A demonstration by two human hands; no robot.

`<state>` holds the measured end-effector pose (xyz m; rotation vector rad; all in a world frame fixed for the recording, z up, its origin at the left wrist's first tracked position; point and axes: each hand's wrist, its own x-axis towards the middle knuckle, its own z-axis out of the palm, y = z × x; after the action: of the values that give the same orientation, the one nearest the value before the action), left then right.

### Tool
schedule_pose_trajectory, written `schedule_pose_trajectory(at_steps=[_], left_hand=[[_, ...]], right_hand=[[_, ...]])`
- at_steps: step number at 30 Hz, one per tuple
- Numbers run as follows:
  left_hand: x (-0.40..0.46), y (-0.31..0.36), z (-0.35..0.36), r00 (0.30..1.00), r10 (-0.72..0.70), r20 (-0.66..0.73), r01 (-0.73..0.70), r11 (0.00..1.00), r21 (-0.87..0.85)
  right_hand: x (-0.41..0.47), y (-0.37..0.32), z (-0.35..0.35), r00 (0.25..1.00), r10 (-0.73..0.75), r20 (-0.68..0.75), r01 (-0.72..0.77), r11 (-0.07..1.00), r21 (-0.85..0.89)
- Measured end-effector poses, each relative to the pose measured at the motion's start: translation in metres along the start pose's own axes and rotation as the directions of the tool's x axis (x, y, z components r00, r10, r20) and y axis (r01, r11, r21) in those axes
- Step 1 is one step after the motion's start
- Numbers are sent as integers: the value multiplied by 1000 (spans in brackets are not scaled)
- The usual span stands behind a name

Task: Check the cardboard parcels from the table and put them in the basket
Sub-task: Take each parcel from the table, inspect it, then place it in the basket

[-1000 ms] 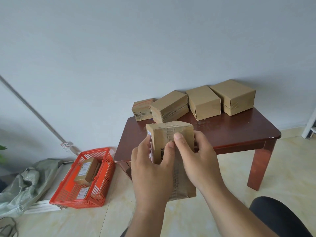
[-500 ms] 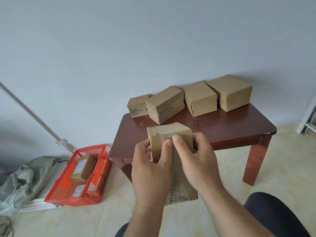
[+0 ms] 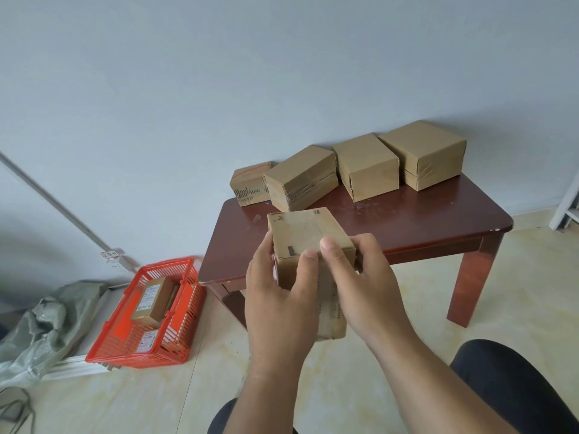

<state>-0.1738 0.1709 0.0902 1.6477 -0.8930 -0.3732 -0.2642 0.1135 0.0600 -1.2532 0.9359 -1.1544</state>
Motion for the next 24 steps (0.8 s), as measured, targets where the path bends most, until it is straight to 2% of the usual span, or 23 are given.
schedule_pose_trajectory(at_steps=[6,11,17,24], left_hand=[[-4,-3,-2,998,-55,30,56,998,-42],[4,-8,-5,999,-45,-29,43,997,-64],[-6,-8,-4,999,-31,16,32,992,-124],[8,-11,-3,997,63,-40,-64,997,-38]], right_hand=[[-2,8,2,1000,-20,16,20,999,32],[-12,15,6,999,-39,33,37,997,60],[-2,13,4,996,-64,-55,67,997,48],[-3,19,3,994,-107,-17,107,994,-23]])
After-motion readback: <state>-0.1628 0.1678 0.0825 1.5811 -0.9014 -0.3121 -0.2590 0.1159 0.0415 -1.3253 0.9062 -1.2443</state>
